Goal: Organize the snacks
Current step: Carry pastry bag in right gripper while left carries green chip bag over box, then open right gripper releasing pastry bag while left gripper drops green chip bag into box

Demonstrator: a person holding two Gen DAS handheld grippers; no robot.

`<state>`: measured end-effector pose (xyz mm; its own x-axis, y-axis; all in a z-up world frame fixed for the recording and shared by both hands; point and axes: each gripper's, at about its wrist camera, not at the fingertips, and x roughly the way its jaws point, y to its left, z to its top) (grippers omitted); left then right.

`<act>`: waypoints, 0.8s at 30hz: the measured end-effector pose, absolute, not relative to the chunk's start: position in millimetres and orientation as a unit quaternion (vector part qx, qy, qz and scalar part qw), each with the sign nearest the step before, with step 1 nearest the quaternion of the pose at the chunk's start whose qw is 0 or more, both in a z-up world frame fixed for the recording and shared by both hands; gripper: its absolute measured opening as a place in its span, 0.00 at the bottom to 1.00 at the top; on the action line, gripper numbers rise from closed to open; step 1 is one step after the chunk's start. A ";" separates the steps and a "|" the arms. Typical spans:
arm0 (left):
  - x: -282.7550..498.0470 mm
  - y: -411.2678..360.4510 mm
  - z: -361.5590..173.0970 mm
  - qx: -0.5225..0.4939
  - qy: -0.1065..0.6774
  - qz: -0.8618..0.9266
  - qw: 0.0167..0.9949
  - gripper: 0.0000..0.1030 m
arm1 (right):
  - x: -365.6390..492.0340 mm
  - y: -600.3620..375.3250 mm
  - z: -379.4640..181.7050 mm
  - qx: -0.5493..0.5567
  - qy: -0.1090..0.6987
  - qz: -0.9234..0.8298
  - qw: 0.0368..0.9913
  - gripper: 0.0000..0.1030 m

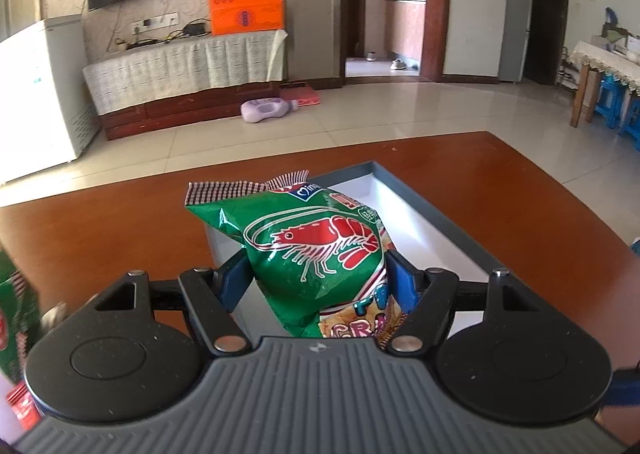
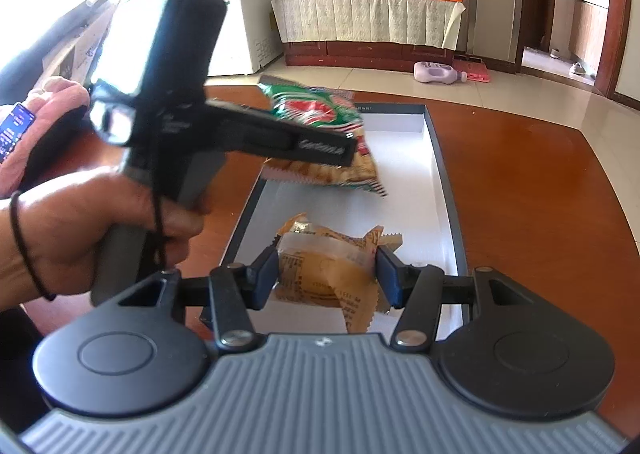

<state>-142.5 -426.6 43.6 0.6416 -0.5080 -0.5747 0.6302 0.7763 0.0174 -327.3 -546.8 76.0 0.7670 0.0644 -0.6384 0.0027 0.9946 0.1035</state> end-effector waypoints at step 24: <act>-104.7 -426.7 36.1 0.086 0.290 -0.361 0.882 0.73 | -297.8 -549.1 65.6 0.058 0.344 -0.004 0.937 0.54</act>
<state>-104.7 -426.7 36.1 0.5722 -0.5864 -0.5734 0.6863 0.7251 -0.0567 -297.8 -549.1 65.6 0.7633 0.0330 -0.6452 0.0464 0.9933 0.1058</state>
